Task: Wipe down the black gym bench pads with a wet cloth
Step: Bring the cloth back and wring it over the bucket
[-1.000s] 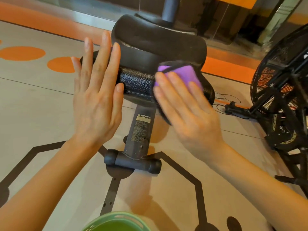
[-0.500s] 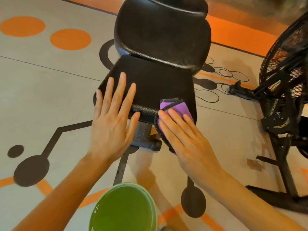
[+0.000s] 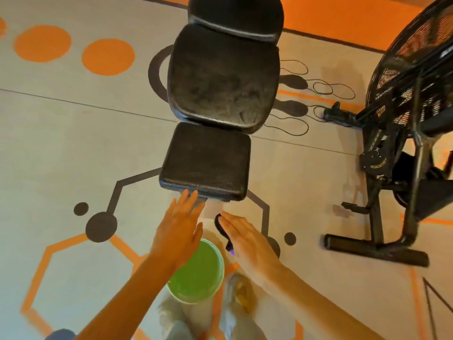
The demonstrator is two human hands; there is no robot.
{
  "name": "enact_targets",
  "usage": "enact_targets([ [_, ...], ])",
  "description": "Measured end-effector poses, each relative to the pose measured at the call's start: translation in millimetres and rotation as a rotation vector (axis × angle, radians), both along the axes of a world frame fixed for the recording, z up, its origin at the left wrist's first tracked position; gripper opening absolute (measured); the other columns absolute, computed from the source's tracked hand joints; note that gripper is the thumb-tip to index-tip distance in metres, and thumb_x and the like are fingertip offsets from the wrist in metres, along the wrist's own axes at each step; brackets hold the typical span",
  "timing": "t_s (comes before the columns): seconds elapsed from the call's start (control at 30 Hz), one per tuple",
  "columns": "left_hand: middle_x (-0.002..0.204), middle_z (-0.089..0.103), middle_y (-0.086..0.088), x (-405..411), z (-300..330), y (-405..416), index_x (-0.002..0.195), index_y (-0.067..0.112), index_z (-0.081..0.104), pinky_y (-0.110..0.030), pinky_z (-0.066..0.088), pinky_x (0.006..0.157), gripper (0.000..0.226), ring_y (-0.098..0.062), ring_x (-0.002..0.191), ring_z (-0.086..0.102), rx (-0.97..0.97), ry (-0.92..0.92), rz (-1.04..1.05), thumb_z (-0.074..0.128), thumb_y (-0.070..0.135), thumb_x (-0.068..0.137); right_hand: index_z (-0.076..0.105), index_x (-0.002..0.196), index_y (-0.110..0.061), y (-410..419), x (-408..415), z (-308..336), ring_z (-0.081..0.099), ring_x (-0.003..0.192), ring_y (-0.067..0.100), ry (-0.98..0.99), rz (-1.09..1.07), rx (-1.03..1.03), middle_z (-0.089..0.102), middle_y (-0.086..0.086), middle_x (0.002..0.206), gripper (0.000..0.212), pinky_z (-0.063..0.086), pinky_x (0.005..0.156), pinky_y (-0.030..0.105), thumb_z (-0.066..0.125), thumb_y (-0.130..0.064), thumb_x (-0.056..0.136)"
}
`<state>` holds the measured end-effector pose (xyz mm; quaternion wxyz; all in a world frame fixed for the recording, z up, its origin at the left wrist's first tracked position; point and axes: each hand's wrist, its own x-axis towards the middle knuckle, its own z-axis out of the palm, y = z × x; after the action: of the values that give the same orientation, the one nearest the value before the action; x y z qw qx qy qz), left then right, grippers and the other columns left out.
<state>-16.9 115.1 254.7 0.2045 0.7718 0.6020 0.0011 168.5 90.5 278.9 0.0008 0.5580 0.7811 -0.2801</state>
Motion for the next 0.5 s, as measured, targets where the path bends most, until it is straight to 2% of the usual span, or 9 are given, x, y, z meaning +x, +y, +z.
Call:
enact_targets([
  [0.07,0.155,0.038,-0.007,9,21,-15,0.139,0.020,0.053,-0.041,0.020,0.115,0.051,-0.030,0.145,0.032,-0.090,0.020,0.012,0.048,0.043,0.094,0.032,0.148,-0.022,-11,5,21,0.030,0.142,0.015,0.114,-0.084,-0.170,0.030,-0.003,0.156,0.052,0.028,0.115,0.027,0.047,-0.013,0.099],
  [0.1,0.157,0.034,-0.005,15,32,-20,0.142,0.021,0.049,-0.040,0.018,0.117,0.052,-0.029,0.148,0.027,-0.160,0.017,0.017,0.044,0.044,0.096,0.032,0.148,-0.023,-15,7,29,0.029,0.143,0.014,0.118,-0.089,-0.168,0.029,-0.005,0.155,0.050,0.027,0.115,0.025,0.043,-0.014,0.100],
  [0.13,0.159,0.029,-0.003,20,41,-25,0.145,0.022,0.044,-0.039,0.016,0.120,0.053,-0.026,0.150,0.021,-0.228,0.001,0.031,0.042,0.043,0.097,0.031,0.148,-0.021,-19,8,37,0.028,0.143,0.014,0.085,-0.084,-0.158,0.029,-0.004,0.155,0.052,0.025,0.116,0.025,0.046,-0.012,0.099],
  [0.23,0.162,0.022,0.003,33,62,-37,0.151,0.026,0.031,-0.033,0.014,0.122,0.052,-0.019,0.152,0.013,-0.321,0.023,0.030,0.035,0.041,0.102,0.037,0.146,-0.016,-32,12,48,0.036,0.140,0.016,0.186,-0.270,-0.226,0.037,0.001,0.151,0.054,0.025,0.116,0.022,0.055,-0.011,0.095],
  [0.3,0.160,0.029,0.004,40,73,-40,0.150,0.028,0.031,-0.030,0.022,0.119,0.049,-0.017,0.149,0.023,-0.360,0.011,0.043,0.035,0.039,0.102,0.046,0.139,-0.014,-37,13,53,0.046,0.132,0.016,0.342,-0.462,-0.276,0.048,0.001,0.142,0.045,0.035,0.111,0.019,0.052,-0.006,0.095],
  [0.37,0.153,0.041,0.005,44,80,-41,0.146,0.028,0.038,-0.029,0.034,0.112,0.045,-0.018,0.139,0.041,-0.422,-0.043,0.091,0.038,0.036,0.102,0.052,0.133,-0.012,-42,13,59,0.054,0.119,0.013,0.437,-0.657,-0.335,0.056,0.001,0.132,0.038,0.046,0.092,0.007,0.046,-0.003,0.097],
  [0.43,0.145,0.050,0.003,46,83,-40,0.141,0.027,0.046,-0.029,0.039,0.106,0.040,-0.019,0.130,0.051,-0.495,-0.126,0.148,0.041,0.032,0.102,0.054,0.131,-0.008,-47,11,62,0.055,0.107,0.010,0.495,-0.805,-0.421,0.058,0.002,0.123,0.034,0.044,0.072,-0.003,0.043,-0.002,0.099],
  [0.47,0.142,0.054,0.001,46,82,-40,0.138,0.026,0.050,-0.029,0.040,0.105,0.037,-0.020,0.128,0.053,-0.538,-0.189,0.182,0.043,0.028,0.102,0.054,0.130,-0.007,-50,9,60,0.056,0.107,0.013,0.512,-0.860,-0.428,0.059,0.004,0.124,0.033,0.042,0.073,-0.004,0.042,-0.003,0.099],
  [0.5,0.138,0.058,-0.001,48,80,-39,0.135,0.024,0.054,-0.027,0.040,0.104,0.035,-0.020,0.125,0.055,-0.588,-0.258,0.217,0.045,0.024,0.101,0.055,0.130,-0.008,-52,7,59,0.057,0.112,0.017,0.525,-0.922,-0.429,0.060,0.006,0.127,0.033,0.041,0.081,-0.002,0.041,-0.004,0.100],
])
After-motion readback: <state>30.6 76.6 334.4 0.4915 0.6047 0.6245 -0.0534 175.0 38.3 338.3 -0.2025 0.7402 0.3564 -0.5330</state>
